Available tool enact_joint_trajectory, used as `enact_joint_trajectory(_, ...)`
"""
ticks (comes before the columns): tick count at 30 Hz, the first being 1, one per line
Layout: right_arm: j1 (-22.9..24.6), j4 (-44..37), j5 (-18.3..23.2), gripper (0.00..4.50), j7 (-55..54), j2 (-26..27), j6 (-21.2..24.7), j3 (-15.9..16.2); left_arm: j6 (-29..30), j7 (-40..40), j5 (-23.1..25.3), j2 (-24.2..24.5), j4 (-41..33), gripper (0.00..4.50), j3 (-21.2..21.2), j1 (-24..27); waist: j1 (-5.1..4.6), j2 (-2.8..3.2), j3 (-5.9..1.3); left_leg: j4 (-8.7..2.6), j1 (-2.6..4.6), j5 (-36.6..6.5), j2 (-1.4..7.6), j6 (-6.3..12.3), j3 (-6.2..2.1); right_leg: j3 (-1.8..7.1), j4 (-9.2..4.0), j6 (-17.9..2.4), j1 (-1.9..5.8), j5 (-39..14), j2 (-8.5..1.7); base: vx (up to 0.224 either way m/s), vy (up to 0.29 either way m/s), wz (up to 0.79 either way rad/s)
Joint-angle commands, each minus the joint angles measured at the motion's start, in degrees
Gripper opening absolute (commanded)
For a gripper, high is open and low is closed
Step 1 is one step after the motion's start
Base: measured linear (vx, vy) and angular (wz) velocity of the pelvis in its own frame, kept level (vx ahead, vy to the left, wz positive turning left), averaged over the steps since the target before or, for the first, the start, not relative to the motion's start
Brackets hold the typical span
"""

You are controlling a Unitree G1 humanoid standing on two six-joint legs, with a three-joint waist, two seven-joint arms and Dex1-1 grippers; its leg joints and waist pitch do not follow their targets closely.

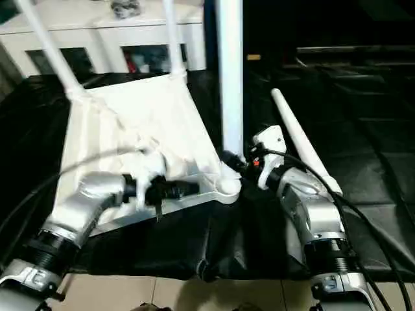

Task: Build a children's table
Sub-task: Insert table leg to table base

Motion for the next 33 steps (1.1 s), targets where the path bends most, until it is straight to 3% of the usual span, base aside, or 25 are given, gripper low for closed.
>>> enact_joint_trajectory(1,-0.25,-0.77,0.51,1.94,0.17,-0.09,-0.28,0.31,1.34,4.48,-0.03,-0.16,2.32,0.84,3.48,-3.25,0.24,-1.21,-4.0,-3.55,1.05,-12.05,2.18,4.53,-0.96,1.76,-3.71,-12.53,2.83,-16.7,-2.64,0.0,0.0,0.0)
enact_joint_trajectory(3,-0.2,-1.22,0.27,1.93,0.51,-0.17,-0.2,0.08,1.1,12.13,2.48,-1.48,6.05,0.93,5.27,-7.09,0.3,-1.15,-3.99,-3.45,1.16,-12.61,2.07,4.06,-1.02,1.7,-3.87,-11.48,2.82,-17.98,-2.52,0.0,0.0,0.0)
enact_joint_trajectory(4,-0.18,-1.45,0.2,1.93,0.68,-0.24,-0.13,0.0,0.77,15.46,3.59,-2.09,7.54,0.93,5.74,-8.76,0.26,-1.52,-4.0,-3.43,1.1,-12.69,2.05,4.04,-1.04,1.66,-3.9,-11.16,2.9,-17.98,-2.44,0.0,0.0,0.0)
enact_joint_trajectory(5,-0.15,-1.82,0.17,1.93,0.84,-0.28,0.02,-0.06,-0.01,19.09,4.74,-2.95,9.03,0.93,6.12,-10.62,0.41,-1.47,-4.02,-3.42,1.14,-12.65,2.03,3.97,-1.11,1.66,-3.93,-10.86,2.97,-18.45,-2.55,0.0,0.0,0.0)
enact_joint_trajectory(6,-0.14,-2.33,0.26,1.93,1.02,-0.31,0.28,-0.02,-0.04,23.04,5.28,-4.25,10.42,0.93,6.66,-12.89,0.49,-1.51,-4.04,-3.44,0.82,-11.81,2.07,4.09,-1.27,1.6,-4.0,-10.14,3.2,-18.63,-2.65,0.0,0.0,0.0)
enact_joint_trajectory(9,-0.32,-2.67,-0.01,1.93,1.22,-0.4,0.38,0.42,0.23,26.1,5.02,-7.27,11.29,0.97,6.79,-16.07,0.79,-1.52,-4.25,-3.21,0.69,-10.35,2.1,4.8,-1.26,1.6,-3.82,-10.76,3.17,-16.77,-2.75,0.0,0.0,0.0)
enact_joint_trajectory(11,-0.51,-2.54,-0.34,1.93,1.17,-0.47,0.29,0.66,-0.01,25.78,4.71,-9.94,11.11,0.97,6.06,-17.65,0.98,-1.72,-4.36,-3.01,0.59,-9.23,2.05,5.59,-1.13,1.62,-3.85,-11.35,3.18,-15.44,-2.78,0.0,0.0,0.0)
enact_joint_trajectory(13,-0.61,-2.4,-0.71,1.93,0.89,-0.54,0.37,0.71,-0.41,25.48,4.23,-12.29,10.94,0.97,5.76,-18.68,1.2,-1.4,-4.43,-2.86,0.36,-8.02,2.01,6.47,-1.14,1.62,-3.63,-12.12,3.26,-13.53,-2.81,0.0,0.0,0.0)
enact_joint_trajectory(14,-0.62,-2.4,-0.91,1.93,0.74,-0.6,0.46,0.73,-0.52,25.47,3.88,-13.26,10.78,0.97,5.74,-19.05,1.3,-1.67,-4.54,-2.73,0.35,-7.63,1.97,6.89,-1.11,1.57,-3.57,-12.35,3.35,-12.6,-2.83,0.0,0.0,0.0)
enact_joint_trajectory(19,-0.54,-2.27,-1.77,1.93,-0.22,-1.03,1.47,0.86,0.05,21.29,0.62,-16.83,3.83,0.97,2.95,-17.54,1.44,-1.77,-4.72,-2.47,-0.04,-5.53,2.03,8.82,-1.2,1.41,-3.22,-13.28,3.59,-10.42,-2.96,0.0,0.0,0.0)
enact_joint_trajectory(22,-0.57,-2.2,-1.81,1.93,-0.15,-0.97,1.27,0.87,0.86,18.47,-1.08,-17.86,0.32,0.97,2.08,-16.08,1.58,-1.89,-4.66,-2.4,0.07,-5.61,2.2,9.61,-1.08,1.37,-3.31,-13.63,3.27,-10.89,-2.71,0.0,0.0,0.0)
enact_joint_trajectory(25,-0.85,-1.89,-2.01,1.93,-0.25,-0.75,1.42,0.72,1.31,16.25,-1.68,-18.0,-2.09,0.97,1.24,-14.58,1.4,-1.91,-4.41,-2.59,-0.08,-6.77,2.21,9.2,-1.14,1.31,-3.46,-13.04,3.3,-13.09,-2.69,0.0,0.0,0.0)
enact_joint_trajectory(28,-1.22,-1.5,-2.17,1.93,-0.33,-0.58,1.15,0.63,1.5,15.83,-2.08,-17.68,-2.89,0.97,1.36,-13.81,1.32,-1.88,-4.26,-2.79,0.3,-9.1,2.23,7.91,-1.13,1.35,-3.95,-11.84,3.1,-16.85,-2.68,0.0,0.0,0.0)
enact_joint_trajectory(33,-1.47,-1.43,-2.32,1.93,-0.68,-0.6,1.0,0.53,0.82,18.56,-0.77,-16.14,-1.38,0.97,3.45,-13.75,1.14,-1.85,-4.27,-2.94,0.25,-9.48,2.2,6.92,-1.2,1.4,-3.93,-10.92,3.07,-16.75,-2.58,0.0,0.0,0.0)
